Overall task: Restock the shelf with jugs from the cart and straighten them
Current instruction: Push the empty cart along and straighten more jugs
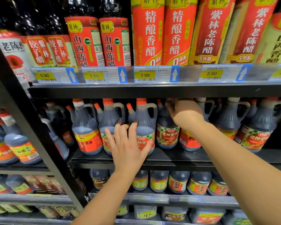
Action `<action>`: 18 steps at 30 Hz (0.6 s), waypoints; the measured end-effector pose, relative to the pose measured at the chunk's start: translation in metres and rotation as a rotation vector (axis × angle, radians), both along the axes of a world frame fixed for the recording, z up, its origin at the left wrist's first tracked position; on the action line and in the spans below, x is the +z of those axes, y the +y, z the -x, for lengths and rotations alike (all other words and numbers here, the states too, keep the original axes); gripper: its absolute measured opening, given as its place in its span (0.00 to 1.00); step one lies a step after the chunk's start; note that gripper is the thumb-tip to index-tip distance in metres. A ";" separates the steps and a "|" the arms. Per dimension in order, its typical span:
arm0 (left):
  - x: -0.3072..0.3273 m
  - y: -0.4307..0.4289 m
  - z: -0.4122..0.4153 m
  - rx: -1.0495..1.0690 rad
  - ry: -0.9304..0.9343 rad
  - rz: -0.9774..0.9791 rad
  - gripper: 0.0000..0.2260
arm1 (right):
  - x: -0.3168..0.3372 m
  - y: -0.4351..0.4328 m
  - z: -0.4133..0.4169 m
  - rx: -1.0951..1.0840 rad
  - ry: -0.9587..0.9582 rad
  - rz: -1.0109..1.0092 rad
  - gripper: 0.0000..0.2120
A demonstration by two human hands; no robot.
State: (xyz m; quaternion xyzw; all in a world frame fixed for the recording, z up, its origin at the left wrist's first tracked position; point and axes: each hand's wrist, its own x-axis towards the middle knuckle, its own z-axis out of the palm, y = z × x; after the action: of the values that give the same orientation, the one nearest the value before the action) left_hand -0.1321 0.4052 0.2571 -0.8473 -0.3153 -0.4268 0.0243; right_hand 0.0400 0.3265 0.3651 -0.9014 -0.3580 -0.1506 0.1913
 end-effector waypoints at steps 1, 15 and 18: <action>0.000 0.000 0.000 0.001 0.000 -0.002 0.32 | 0.000 0.000 0.000 0.001 0.010 0.006 0.20; -0.001 0.002 0.001 -0.002 0.026 0.006 0.32 | 0.002 -0.027 0.023 0.076 -0.114 -0.039 0.09; -0.001 0.001 0.001 0.003 0.032 0.006 0.32 | 0.000 -0.030 0.025 0.062 -0.121 -0.064 0.12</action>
State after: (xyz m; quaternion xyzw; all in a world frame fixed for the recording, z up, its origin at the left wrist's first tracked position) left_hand -0.1327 0.4067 0.2560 -0.8536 -0.3175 -0.4121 0.0273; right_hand 0.0150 0.2967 0.3647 -0.8727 -0.3914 -0.2100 0.2025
